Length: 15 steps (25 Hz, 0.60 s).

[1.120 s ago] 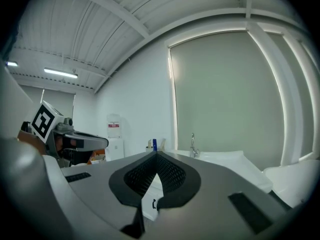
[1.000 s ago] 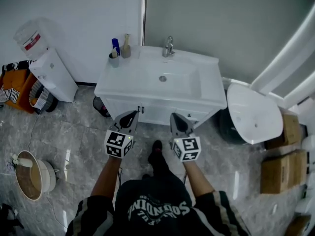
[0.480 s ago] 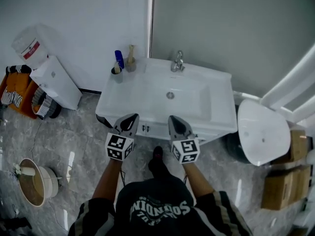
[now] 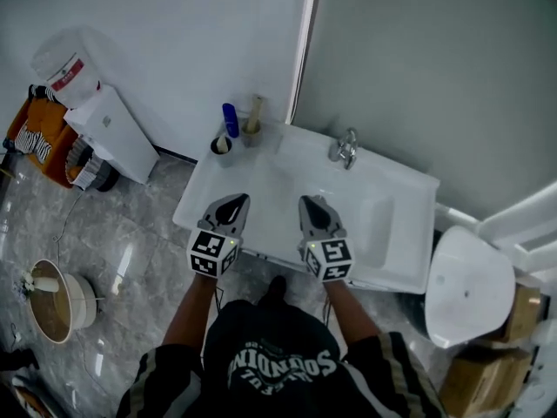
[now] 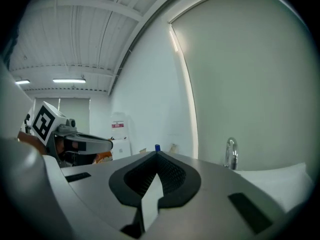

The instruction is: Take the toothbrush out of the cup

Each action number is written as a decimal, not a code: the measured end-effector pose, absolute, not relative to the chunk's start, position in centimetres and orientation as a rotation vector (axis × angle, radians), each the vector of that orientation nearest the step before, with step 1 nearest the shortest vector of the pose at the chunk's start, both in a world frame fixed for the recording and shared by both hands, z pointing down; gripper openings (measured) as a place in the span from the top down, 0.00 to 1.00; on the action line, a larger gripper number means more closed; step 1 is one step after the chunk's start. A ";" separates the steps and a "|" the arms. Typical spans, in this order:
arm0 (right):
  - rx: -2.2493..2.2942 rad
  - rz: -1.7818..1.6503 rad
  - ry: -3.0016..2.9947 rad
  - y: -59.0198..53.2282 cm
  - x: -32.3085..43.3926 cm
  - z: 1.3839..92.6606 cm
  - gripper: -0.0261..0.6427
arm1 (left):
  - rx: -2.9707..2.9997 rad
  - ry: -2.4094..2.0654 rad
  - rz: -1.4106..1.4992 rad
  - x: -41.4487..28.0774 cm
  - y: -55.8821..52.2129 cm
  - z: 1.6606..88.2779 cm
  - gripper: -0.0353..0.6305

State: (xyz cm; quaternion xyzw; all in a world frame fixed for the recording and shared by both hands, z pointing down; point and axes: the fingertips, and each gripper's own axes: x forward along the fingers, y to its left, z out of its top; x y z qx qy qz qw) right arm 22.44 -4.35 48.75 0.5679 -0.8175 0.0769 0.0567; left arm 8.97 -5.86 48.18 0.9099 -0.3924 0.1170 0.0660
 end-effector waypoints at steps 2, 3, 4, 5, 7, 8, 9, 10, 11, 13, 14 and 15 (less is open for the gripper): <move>1.687 0.239 -2.499 -5.8 21.8 48.8 0.96 | 2.722 -1.202 0.361 8.6 -7.0 48.5 0.95; 1.674 0.246 -2.505 -6.4 21.5 49.0 0.96 | 2.711 -1.209 0.367 8.4 -7.4 48.8 0.95; 1.663 0.254 -2.511 -7.0 21.2 49.1 0.96 | 2.700 -1.216 0.372 8.2 -7.9 49.0 0.95; 1.654 0.262 -2.514 -7.5 21.0 49.3 0.96 | 2.692 -1.221 0.376 7.9 -8.4 49.2 0.95; 1.641 0.274 -2.515 -8.6 20.4 49.6 0.96 | 2.683 -1.229 0.377 7.4 -9.5 49.4 0.95; 1.637 0.278 -2.514 -9.1 20.2 49.7 0.96 | 2.680 -1.231 0.375 7.1 -10.0 49.4 0.95; 1.637 0.281 -2.512 -9.6 19.9 49.7 0.96 | 2.678 -1.229 0.372 6.8 -10.6 49.4 0.95; 1.639 0.282 -2.509 -10.0 19.6 49.7 0.96 | 2.678 -1.223 0.370 6.5 -11.1 49.5 0.95; 1.644 0.281 -2.505 -10.4 19.3 49.7 0.96 | 2.680 -1.213 0.370 6.4 -11.5 49.5 0.95; 1.657 0.286 -2.493 -11.1 18.9 49.7 0.96 | 2.690 -1.189 0.380 6.1 -12.1 49.7 0.95; 1.665 0.294 -2.484 -11.5 18.7 49.8 0.96 | 2.693 -1.176 0.385 6.0 -12.4 49.8 0.95; 1.673 0.302 -2.477 -12.0 18.6 49.8 0.96 | 2.696 -1.164 0.386 5.9 -12.8 49.9 0.95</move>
